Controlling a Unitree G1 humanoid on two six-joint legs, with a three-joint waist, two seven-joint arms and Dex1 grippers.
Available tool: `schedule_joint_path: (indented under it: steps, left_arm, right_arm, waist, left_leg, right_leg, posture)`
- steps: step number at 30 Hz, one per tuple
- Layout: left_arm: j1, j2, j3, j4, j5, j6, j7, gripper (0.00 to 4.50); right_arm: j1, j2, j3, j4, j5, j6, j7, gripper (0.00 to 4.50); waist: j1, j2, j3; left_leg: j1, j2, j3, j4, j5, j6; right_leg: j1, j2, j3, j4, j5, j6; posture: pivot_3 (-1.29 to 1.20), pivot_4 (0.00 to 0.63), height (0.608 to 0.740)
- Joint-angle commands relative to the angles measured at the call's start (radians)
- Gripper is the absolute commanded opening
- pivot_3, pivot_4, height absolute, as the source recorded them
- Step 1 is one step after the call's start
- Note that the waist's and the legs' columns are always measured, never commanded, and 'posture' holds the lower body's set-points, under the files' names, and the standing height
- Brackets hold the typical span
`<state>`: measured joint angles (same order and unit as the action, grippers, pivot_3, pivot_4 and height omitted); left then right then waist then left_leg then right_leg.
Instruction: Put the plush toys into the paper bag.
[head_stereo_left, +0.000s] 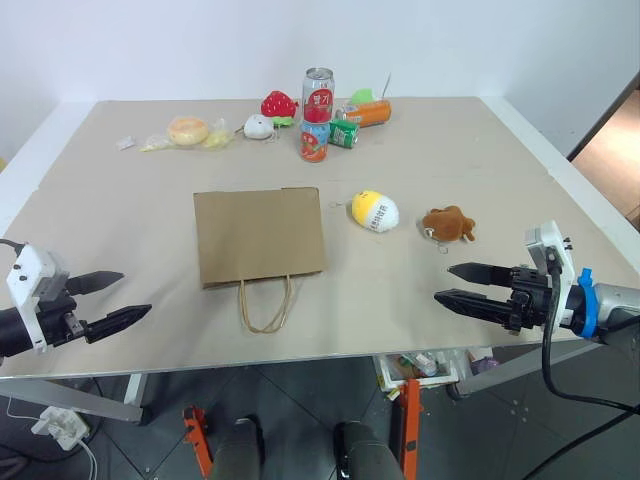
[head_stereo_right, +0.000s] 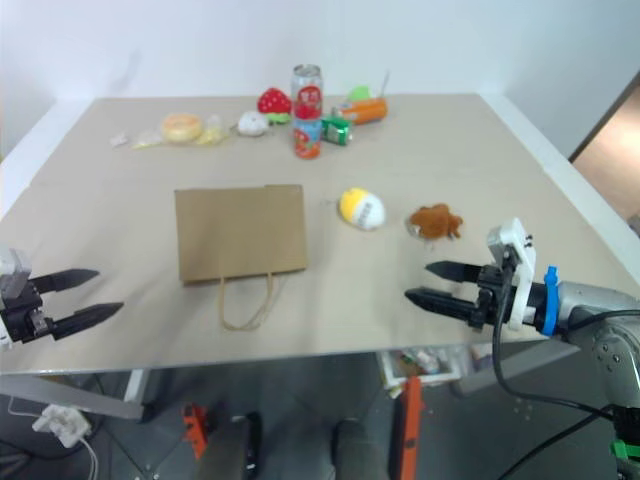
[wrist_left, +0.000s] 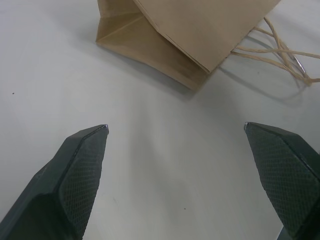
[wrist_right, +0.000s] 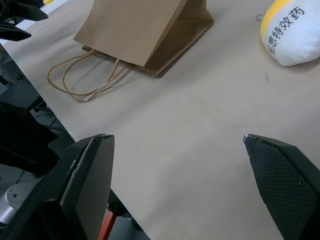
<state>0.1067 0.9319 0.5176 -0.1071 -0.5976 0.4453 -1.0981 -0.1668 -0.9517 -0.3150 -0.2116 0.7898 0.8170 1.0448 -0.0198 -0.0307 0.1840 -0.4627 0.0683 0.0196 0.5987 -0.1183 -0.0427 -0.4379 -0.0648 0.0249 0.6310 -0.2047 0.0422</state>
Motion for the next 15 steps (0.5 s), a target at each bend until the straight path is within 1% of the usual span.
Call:
schedule_joint_path:
  steps: [1, 3, 6, 8, 11, 15]
  left_arm:
    - [-0.052, 0.013, 0.004, -0.043, -0.023, -0.007, -0.007, 4.5]
    - [-0.122, 0.023, -0.088, -0.073, -0.019, -0.086, -0.111, 4.5]
    - [-0.203, 0.014, -0.219, -0.097, 0.071, -0.281, -0.231, 4.5]
    - [-0.262, 0.001, -0.289, -0.09, 0.114, -0.358, -0.27, 4.5]
    - [-0.37, -0.031, -0.398, -0.025, 0.191, -0.512, -0.336, 4.5]
    - [-0.527, -0.101, -0.51, 0.129, 0.271, -0.728, -0.411, 4.5]
  right_arm:
    - [-0.009, -0.011, -0.022, -0.015, 0.0, -0.016, 0.007, 4.46]
    - [-0.013, -0.019, -0.006, -0.049, 0.005, -0.008, 0.012, 4.46]
    - [0.008, -0.039, 0.027, -0.14, 0.011, 0.0, 0.03, 4.46]
    - [0.017, -0.043, 0.044, -0.179, 0.004, 0.0, 0.031, 4.46]
    - [0.002, -0.03, 0.059, -0.209, 0.014, 0.007, 0.008, 4.46]
    - [-0.019, -0.013, 0.071, -0.24, 0.034, 0.018, -0.021, 4.46]
  waist:
    - [0.0, 0.0, 0.0]
    - [0.0, 0.0, 0.0]
    - [0.01, 0.001, 0.0]
    - [0.009, 0.0, -0.001]
    - [0.006, 0.0, -0.001]
    - [0.006, 0.0, -0.001]
  left_leg:
    - [0.0, 0.0, 0.0, 0.0, 0.0, 0.0]
    - [0.0, 0.0, 0.0, 0.0, 0.0, 0.0]
    - [0.0, 0.0, -0.001, 0.001, 0.0, 0.0]
    - [0.0, 0.0, 0.001, 0.001, 0.0, 0.0]
    - [0.0, 0.0, 0.001, 0.001, 0.0, 0.0]
    - [0.0, 0.0, 0.0, 0.002, 0.002, 0.003]
  right_leg:
    - [0.0, 0.0, 0.0, 0.0, 0.0, 0.0]
    - [0.0, 0.0, 0.0, 0.0, 0.0, 0.0]
    - [-0.001, 0.0, -0.001, 0.0, 0.0, 0.0]
    - [0.001, -0.001, 0.0, 0.0, 0.0, 0.0]
    - [0.002, 0.001, 0.001, 0.0, 0.001, 0.0]
    - [0.003, 0.003, 0.001, 0.001, 0.002, 0.002]
  posture:
    - [0.0, 0.15, 0.74]
    - [0.0, 0.15, 0.74]
    - [0.0, 0.15, 0.74]
    - [0.0, 0.15, 0.74]
    - [0.0, 0.15, 0.74]
    - [0.0, 0.15, 0.74]
